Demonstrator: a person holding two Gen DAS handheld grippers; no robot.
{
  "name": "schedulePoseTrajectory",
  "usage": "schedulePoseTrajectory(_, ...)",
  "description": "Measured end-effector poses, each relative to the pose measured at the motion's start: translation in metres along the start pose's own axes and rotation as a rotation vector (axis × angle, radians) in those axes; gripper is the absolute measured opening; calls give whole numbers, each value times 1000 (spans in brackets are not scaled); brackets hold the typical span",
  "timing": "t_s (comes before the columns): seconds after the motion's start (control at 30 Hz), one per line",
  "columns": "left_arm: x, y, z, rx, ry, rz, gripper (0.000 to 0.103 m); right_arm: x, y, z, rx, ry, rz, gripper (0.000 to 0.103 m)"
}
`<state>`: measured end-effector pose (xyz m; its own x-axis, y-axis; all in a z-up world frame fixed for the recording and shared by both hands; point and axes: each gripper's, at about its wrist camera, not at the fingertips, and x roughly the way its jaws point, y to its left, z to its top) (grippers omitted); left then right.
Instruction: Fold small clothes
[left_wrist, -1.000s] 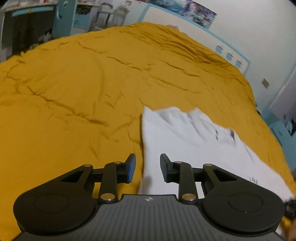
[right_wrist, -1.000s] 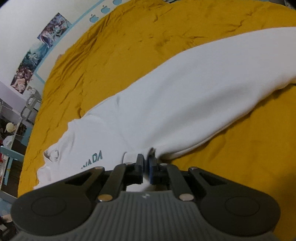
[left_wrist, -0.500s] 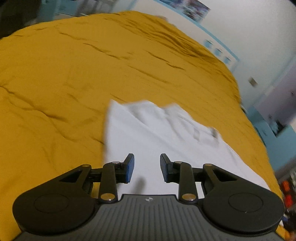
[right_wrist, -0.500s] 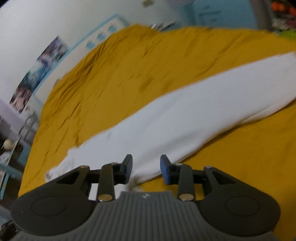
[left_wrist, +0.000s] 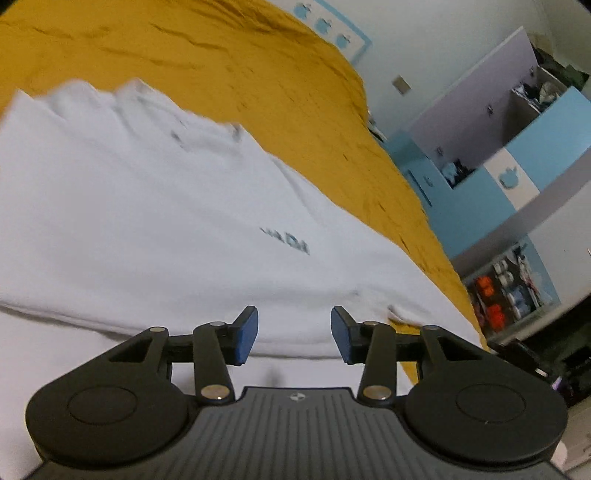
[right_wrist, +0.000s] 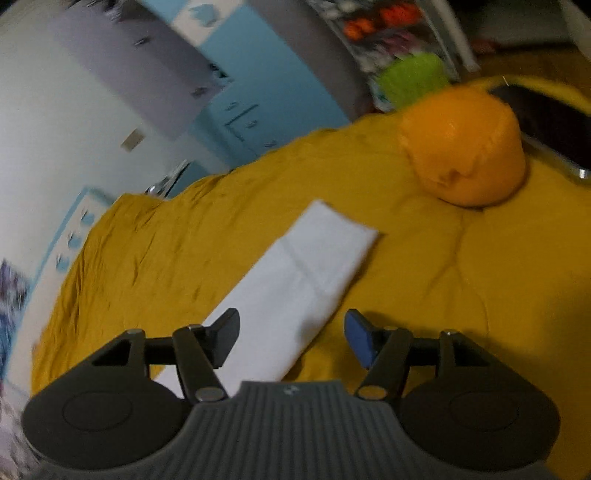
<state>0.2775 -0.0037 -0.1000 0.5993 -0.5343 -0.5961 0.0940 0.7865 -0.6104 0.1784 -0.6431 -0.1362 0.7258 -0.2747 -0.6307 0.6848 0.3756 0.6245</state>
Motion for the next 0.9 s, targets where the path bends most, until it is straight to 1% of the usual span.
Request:
schedulePoseTrajectory(0.07, 17, -3, -1, 7, 15, -3, 50, 11, -6, 6, 25, -5, 8, 57)
schedulePoseTrajectory(0.13, 33, -3, 2, 1, 38, 15, 50, 19, -6, 11, 29, -42, 1, 57)
schedulePoseTrajectory(0.2, 44, -2, 0, 0, 67, 34, 50, 29, -5, 15, 46, -53, 0, 57)
schedulePoseTrajectory(0.3, 54, -3, -7, 2, 94, 62, 50, 40, -5, 17, 64, -62, 17, 56)
schedulePoseTrajectory(0.33, 55, -4, -10, 1, 97, 69, 50, 43, -4, 22, 60, -63, 16, 53)
schedulePoseTrajectory(0.4, 58, -2, -13, 4, 100, 80, 54, 47, -3, 22, 40, -57, 5, 33)
schedulePoseTrajectory(0.43, 58, -2, -14, 4, 99, 83, 54, 48, -4, 23, 36, -49, -1, 13)
schedulePoseTrajectory(0.47, 59, -2, -15, 3, 100, 84, 55, 49, -6, 24, 38, -40, 4, 3)
schedulePoseTrajectory(0.53, 59, -5, -14, 3, 98, 82, 55, 48, -6, 24, 26, -45, 5, 3)
schedulePoseTrajectory(0.6, 56, -6, -12, 5, 97, 73, 55, 39, 2, 23, -5, -65, 3, 2)
schedulePoseTrajectory(0.67, 49, -8, -9, 6, 89, 58, 55, 28, 17, 22, -31, -76, 33, 2)
schedulePoseTrajectory(0.8, 20, -5, -3, 10, 43, 28, 55, -3, 68, 15, -106, -80, 157, 2)
schedulePoseTrajectory(0.9, -8, 3, 2, -1, -2, 31, 55, -29, 121, -3, -175, -60, 285, 2)
